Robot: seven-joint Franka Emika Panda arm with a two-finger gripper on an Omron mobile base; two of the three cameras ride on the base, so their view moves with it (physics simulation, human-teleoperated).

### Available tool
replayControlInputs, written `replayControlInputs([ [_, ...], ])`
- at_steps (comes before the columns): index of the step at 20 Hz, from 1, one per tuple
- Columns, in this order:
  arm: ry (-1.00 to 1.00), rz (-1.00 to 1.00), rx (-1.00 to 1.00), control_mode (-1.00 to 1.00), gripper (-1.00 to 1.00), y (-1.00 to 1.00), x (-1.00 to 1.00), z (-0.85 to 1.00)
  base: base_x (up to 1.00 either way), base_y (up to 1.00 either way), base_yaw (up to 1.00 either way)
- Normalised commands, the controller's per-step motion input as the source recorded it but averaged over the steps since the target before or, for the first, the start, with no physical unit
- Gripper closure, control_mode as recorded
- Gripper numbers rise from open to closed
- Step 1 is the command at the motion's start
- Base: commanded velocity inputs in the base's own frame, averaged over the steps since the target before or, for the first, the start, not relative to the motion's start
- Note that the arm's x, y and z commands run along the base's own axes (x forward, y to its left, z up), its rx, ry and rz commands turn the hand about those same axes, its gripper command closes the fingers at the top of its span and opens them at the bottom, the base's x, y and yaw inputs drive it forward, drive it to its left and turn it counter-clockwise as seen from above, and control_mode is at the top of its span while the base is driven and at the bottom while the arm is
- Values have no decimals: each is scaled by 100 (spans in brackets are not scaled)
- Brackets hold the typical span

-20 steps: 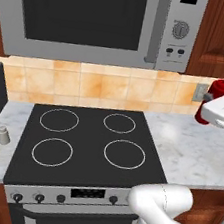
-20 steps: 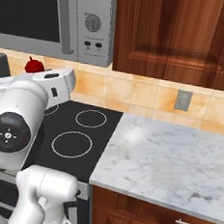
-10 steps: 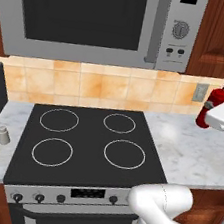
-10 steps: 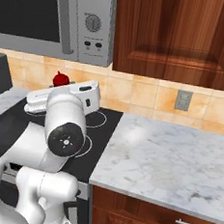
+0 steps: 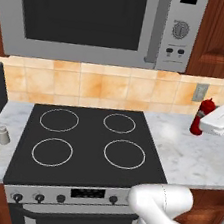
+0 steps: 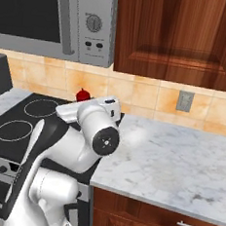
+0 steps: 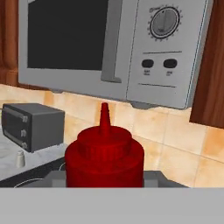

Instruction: Collect the paprika, ketchup, and shaker from the cabinet and place them next to the stove.

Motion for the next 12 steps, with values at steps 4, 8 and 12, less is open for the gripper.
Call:
replayControlInputs([
  [4, 11, 11, -1, -100, 100, -18, 76, -69, 0, 0, 0],
  [8, 6, 14, -1, -100, 100, -26, 71, -60, 0, 0, 0],
  [12, 0, 8, 0, -100, 100, -21, 41, -25, 0, 0, 0],
])
